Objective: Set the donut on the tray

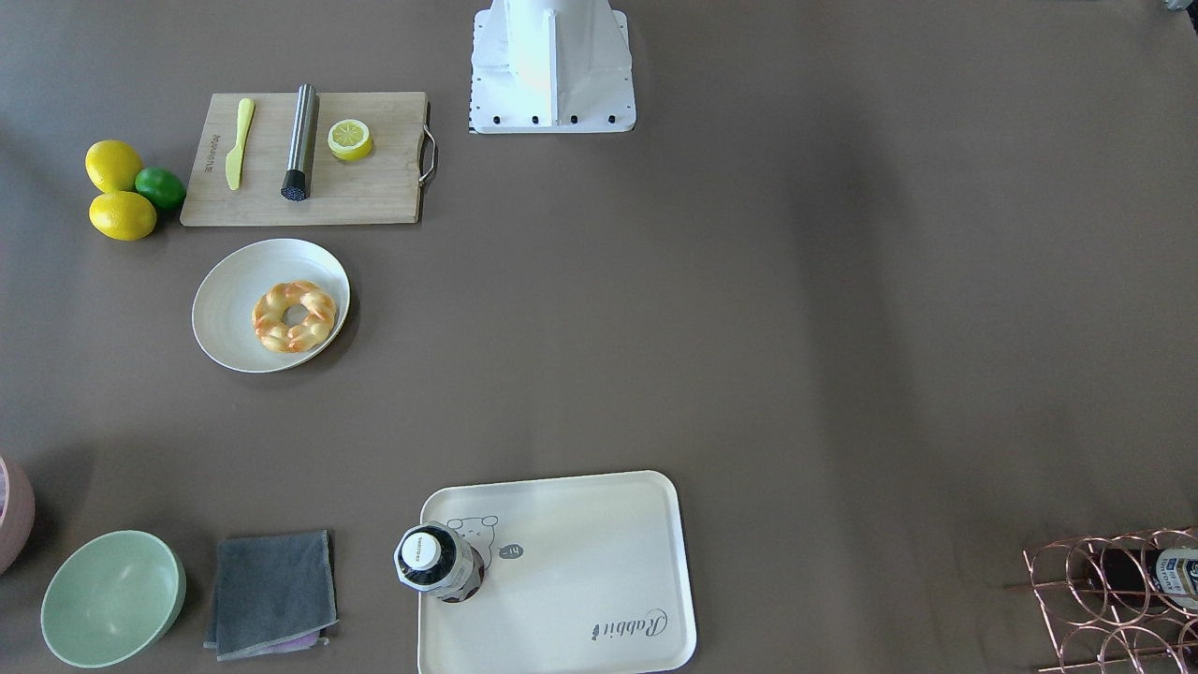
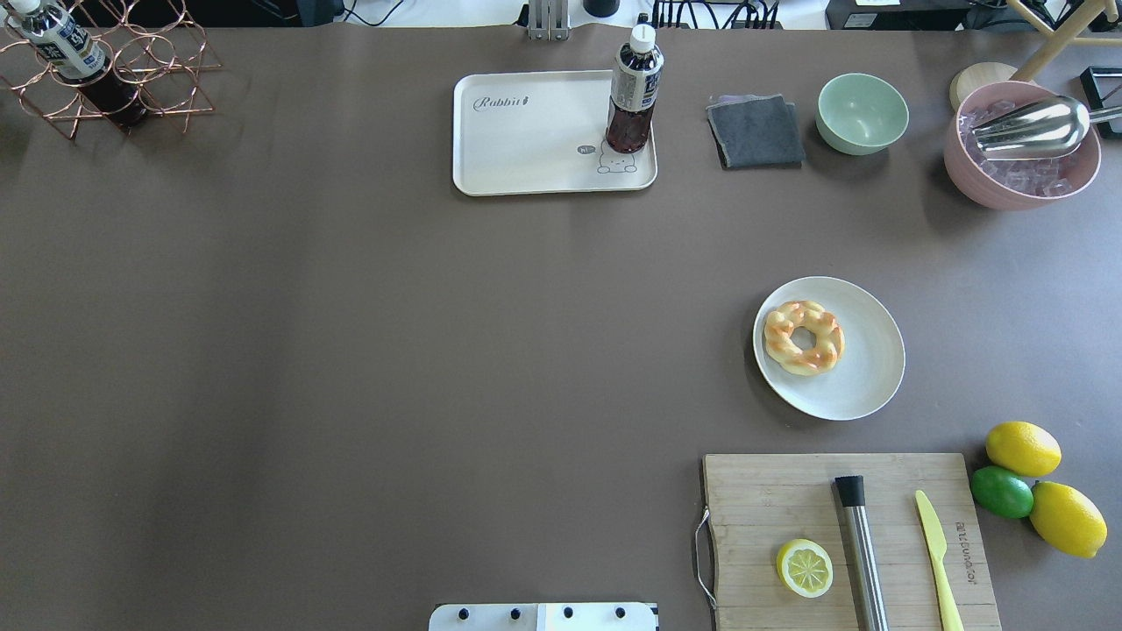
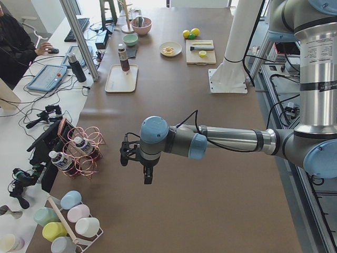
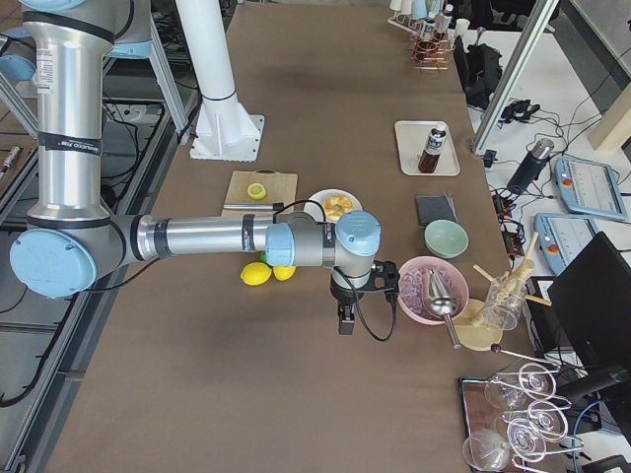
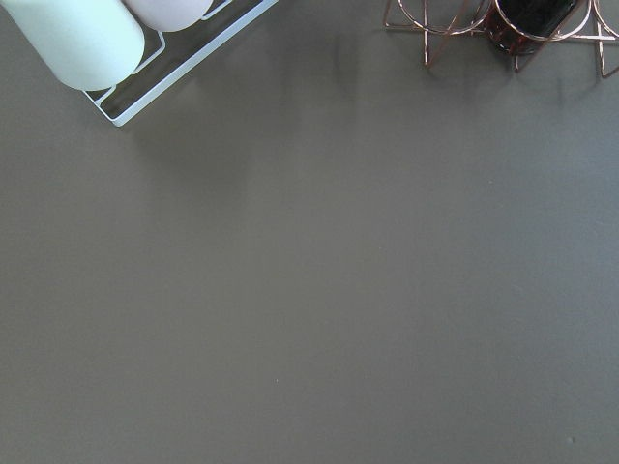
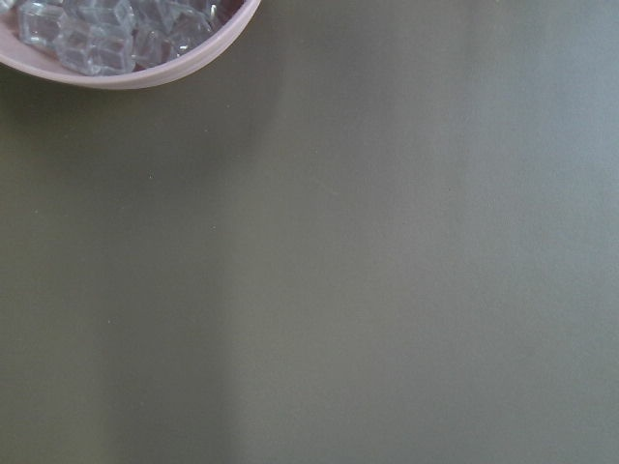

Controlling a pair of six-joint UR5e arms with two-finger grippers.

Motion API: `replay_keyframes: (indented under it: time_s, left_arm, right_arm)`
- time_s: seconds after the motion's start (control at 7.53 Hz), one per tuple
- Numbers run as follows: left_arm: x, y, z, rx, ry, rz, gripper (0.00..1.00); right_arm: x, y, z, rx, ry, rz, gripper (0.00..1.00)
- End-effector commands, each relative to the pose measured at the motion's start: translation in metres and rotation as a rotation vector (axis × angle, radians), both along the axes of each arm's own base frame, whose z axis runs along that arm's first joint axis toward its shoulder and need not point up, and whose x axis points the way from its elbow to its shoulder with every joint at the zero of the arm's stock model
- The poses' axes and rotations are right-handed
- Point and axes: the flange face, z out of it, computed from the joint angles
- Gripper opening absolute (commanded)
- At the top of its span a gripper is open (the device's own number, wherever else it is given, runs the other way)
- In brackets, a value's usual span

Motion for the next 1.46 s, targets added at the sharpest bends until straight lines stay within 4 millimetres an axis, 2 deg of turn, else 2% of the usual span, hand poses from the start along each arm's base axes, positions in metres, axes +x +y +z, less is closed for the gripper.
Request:
replay_keyframes:
  time_s: [0.0,0.66,0.93,1.2,1.33]
  left_arm:
    - [0.000,0.002,0.001,-0.004,0.004,0.001,0.98]
    - [0.000,0.000,-0.007,0.058,0.035,0.003,0.98]
    - [0.000,-0.006,-0.019,0.091,0.024,0.002,0.98]
    - [0.003,-0.011,-0.002,0.061,0.024,0.004,0.98]
    - [0.003,-0.013,-0.010,0.095,0.022,0.013,0.98]
  right_arm:
    - [0.000,-0.001,-0.001,0.004,0.002,-0.001,1.00]
    - [0.000,-0.005,-0.005,0.011,0.005,0.000,1.00]
    - [0.000,-0.004,-0.006,0.009,0.000,0.003,1.00]
    - [-0.001,-0.009,-0.015,0.024,-0.002,0.008,1.00]
    - [-0.001,-0.015,-0.020,0.035,-0.003,0.009,1.00]
